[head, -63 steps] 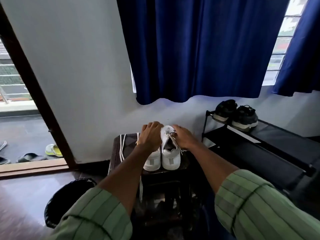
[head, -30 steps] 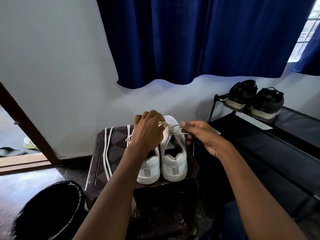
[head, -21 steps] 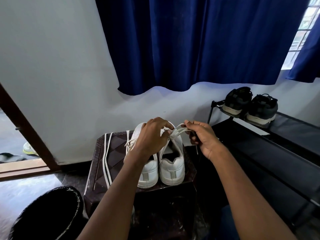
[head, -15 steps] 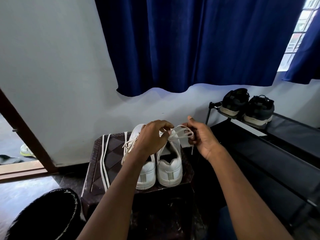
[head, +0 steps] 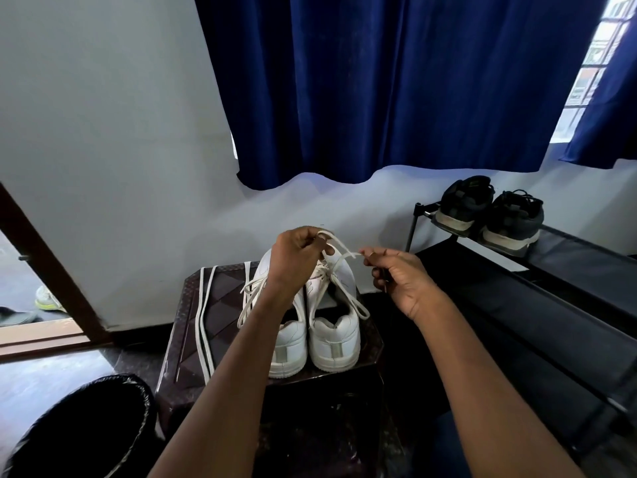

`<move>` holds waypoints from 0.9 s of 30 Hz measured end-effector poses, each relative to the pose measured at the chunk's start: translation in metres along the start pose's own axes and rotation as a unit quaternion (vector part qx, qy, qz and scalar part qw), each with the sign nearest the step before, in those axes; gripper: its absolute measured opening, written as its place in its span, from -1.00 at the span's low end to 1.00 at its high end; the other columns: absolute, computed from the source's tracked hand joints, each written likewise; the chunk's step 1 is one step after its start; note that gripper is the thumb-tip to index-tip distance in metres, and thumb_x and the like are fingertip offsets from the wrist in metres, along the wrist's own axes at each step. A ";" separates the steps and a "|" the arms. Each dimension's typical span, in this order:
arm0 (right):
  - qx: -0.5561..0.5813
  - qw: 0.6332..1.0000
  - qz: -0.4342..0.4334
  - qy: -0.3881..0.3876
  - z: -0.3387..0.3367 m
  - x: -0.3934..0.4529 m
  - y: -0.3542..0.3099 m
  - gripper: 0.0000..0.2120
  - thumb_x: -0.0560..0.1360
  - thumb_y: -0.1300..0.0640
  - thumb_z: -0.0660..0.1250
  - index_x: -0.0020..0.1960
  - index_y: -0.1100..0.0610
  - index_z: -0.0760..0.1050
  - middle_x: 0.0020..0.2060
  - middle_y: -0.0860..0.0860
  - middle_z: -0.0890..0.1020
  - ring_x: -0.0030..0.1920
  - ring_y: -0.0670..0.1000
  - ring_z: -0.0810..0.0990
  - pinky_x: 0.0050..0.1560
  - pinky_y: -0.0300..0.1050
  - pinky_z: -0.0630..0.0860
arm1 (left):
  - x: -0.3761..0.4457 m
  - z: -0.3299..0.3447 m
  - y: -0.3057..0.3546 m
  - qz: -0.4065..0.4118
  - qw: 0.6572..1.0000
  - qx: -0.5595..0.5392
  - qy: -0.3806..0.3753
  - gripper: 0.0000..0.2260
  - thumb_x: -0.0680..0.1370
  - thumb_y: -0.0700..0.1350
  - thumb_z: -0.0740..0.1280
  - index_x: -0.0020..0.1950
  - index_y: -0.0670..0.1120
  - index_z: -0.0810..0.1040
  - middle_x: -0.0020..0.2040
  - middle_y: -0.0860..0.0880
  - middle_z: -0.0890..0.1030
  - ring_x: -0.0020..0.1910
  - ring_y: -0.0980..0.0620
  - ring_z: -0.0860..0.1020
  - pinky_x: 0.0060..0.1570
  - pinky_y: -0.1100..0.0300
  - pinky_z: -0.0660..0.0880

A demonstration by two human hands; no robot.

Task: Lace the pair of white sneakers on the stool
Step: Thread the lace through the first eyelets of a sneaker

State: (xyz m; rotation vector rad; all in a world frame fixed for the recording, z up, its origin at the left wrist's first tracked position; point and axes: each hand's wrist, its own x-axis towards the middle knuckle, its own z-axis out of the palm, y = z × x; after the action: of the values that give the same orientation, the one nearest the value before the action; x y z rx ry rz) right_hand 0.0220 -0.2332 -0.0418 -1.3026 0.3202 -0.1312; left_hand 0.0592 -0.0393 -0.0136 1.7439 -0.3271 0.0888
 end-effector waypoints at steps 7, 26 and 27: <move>0.110 0.994 -0.023 0.013 0.019 0.000 0.000 -0.85 0.62 0.32 0.33 -0.03 0.15 0.65 -0.33 -0.05 0.66 -0.21 -0.03 0.65 -0.14 -0.18 0.55 | 0.000 -0.005 0.013 -0.067 0.961 -0.270 0.002 -0.68 0.73 -0.14 0.08 0.17 -0.17 0.63 -0.06 -0.15 0.68 -0.13 -0.07 0.66 -0.21 0.19 0.56; -0.044 0.998 -0.055 0.004 0.014 -0.018 -0.016 -0.58 0.38 -0.24 0.54 -0.35 -0.01 0.42 -0.45 -0.02 0.48 -0.39 -0.03 0.35 -0.33 -0.13 0.27 | -0.003 -0.012 -0.006 0.183 0.860 0.471 0.069 -0.59 0.63 0.25 0.23 -0.09 -0.02 0.69 -0.20 -0.03 0.72 -0.16 -0.14 0.65 0.09 0.05 0.41; 0.038 0.998 -0.049 -0.012 0.016 -0.019 -0.018 -0.65 0.38 -0.18 0.54 -0.27 0.03 0.48 -0.41 -0.03 0.53 -0.37 -0.05 0.41 -0.33 -0.17 0.31 | -0.002 -0.013 -0.007 0.176 0.860 0.474 0.070 -0.55 0.62 0.28 0.23 -0.14 -0.02 0.70 -0.23 -0.02 0.71 -0.18 -0.12 0.64 0.10 0.04 0.42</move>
State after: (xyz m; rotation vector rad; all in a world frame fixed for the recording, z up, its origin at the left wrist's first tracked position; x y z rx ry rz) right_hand 0.0102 -0.2182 -0.0176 -1.2447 0.2288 -0.2083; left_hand 0.0604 -0.0251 -0.0185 2.6107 -0.5488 0.7470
